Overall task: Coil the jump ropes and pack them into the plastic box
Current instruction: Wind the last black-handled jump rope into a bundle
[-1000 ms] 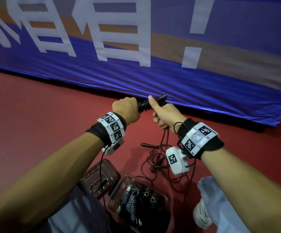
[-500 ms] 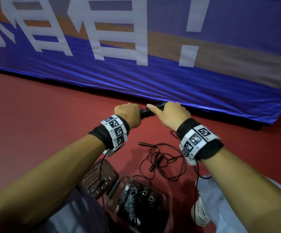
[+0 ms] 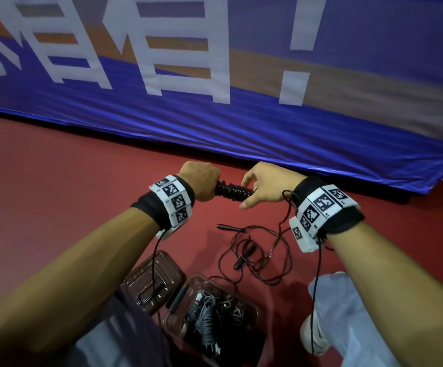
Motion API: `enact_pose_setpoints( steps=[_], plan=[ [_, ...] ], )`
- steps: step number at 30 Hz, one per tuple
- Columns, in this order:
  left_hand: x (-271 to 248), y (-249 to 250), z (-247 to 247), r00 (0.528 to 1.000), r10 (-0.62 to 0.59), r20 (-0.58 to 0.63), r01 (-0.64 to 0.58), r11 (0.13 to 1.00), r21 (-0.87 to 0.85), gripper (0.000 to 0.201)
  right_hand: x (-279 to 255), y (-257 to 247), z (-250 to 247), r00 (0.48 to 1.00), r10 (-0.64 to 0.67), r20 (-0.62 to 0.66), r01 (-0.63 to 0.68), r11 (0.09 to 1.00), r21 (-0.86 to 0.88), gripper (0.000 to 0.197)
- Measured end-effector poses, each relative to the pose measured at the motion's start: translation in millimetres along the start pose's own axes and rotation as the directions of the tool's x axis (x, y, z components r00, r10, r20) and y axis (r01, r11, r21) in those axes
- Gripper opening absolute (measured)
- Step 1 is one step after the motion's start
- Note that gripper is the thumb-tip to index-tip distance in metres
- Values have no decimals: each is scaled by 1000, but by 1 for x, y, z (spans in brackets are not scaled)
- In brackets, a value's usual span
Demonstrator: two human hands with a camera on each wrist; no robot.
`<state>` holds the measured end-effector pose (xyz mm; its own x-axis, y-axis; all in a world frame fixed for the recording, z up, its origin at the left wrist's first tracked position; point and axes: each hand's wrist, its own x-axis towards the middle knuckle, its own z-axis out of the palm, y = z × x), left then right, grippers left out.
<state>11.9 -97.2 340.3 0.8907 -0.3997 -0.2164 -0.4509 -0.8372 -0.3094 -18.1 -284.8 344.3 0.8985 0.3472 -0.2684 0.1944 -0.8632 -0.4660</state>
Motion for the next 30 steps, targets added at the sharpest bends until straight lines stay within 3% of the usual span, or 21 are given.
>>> enact_pose_setpoints(
  steps=[3,7,13,17,20,22,25,30],
  plan=[
    [-1,-15,-14,989,103,-109,-97,994,58,17,2,-3,0,998,-43,55,41,999,32,31],
    [-3,-29,-26,970,161,-180,-139,982,131,13,3,-11,-3,993,-41,114,32,996,79,37],
    [-3,-37,-21,937,242,-253,-210,967,145,8,-2,-12,-8,957,-58,285,-28,957,290,54],
    [-4,-41,-21,883,324,-341,-281,945,168,5,-5,-16,-8,924,-69,376,-74,932,354,31],
    [-6,-41,-20,824,381,-421,-348,925,155,8,-7,-21,-10,904,-94,417,-70,930,360,26],
    [-5,-42,-20,793,375,-481,-369,923,112,5,-8,-21,-12,893,-129,431,-66,910,409,30],
    [-4,-45,-17,748,308,-588,-368,930,19,16,-7,-21,-14,896,-196,399,-46,852,522,38],
    [-7,-46,-12,752,40,-658,-261,935,-241,10,-6,-23,-15,931,-243,274,-12,729,685,56]
  ],
)
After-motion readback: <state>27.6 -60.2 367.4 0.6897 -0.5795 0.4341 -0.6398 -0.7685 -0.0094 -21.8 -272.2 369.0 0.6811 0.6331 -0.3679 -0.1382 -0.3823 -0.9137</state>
